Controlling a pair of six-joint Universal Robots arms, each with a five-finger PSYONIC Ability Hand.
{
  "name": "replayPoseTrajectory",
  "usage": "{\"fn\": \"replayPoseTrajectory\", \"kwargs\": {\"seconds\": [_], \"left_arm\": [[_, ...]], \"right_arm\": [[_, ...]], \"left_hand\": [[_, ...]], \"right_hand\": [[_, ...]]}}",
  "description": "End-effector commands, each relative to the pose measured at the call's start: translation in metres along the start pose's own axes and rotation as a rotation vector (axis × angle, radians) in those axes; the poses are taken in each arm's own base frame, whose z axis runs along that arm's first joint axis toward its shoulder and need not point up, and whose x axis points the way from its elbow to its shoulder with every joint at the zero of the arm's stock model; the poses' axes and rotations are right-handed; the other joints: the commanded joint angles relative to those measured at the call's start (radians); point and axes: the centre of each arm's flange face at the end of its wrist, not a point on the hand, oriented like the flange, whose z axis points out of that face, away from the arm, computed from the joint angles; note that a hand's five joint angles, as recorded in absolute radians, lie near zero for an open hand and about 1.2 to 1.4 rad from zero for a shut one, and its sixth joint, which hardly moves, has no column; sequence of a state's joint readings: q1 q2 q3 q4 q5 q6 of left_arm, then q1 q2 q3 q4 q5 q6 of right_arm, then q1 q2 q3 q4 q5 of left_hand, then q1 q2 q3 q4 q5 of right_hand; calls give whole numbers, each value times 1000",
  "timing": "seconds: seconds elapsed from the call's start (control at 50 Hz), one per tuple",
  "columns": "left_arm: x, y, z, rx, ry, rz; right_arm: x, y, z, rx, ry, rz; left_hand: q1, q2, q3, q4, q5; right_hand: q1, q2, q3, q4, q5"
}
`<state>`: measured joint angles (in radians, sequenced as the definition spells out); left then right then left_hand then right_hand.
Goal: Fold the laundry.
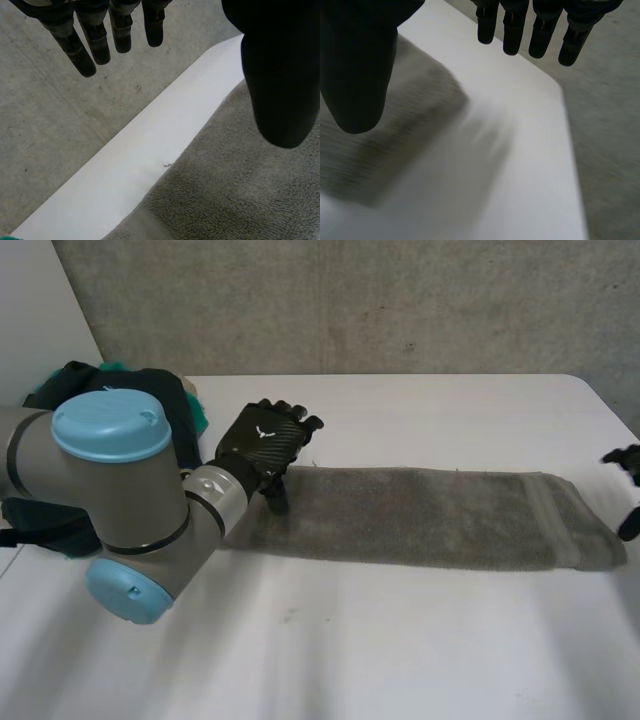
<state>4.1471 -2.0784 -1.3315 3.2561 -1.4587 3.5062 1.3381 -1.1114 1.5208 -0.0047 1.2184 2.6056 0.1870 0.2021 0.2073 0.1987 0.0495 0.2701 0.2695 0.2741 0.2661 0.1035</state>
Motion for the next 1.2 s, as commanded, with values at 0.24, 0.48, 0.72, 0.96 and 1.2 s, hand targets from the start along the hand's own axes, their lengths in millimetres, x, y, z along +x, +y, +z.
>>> {"fn": "replayPoseTrajectory", "kwargs": {"seconds": [0.24,0.48,0.72,0.96,1.2], "left_arm": [[-3,1,-2,-3,4,-8],[-2,0,-3,-2,11,-8],[-4,-3,-5,9,14,-11],[-19,-34,-21,60,-11,-26],[-55,-52,-29,78,-83,-82]], "right_arm": [[-46,20,-3,-28,-52,-104],[-41,30,6,-31,-29,-122],[-21,32,9,-53,7,-96],[52,27,24,-37,189,-206],[-46,-59,12,234,104,-497]], "left_hand": [[-12,-28,-33,-24,-49],[-12,-28,-33,-24,-49],[-12,-28,-33,-24,-49],[-12,-28,-33,-24,-49],[-12,-28,-33,-24,-49]], "right_hand": [[289,290,285,293,281],[289,290,285,293,281],[1126,1127,1122,1130,1118],[1126,1127,1122,1130,1118],[1126,1127,1122,1130,1118]]}}
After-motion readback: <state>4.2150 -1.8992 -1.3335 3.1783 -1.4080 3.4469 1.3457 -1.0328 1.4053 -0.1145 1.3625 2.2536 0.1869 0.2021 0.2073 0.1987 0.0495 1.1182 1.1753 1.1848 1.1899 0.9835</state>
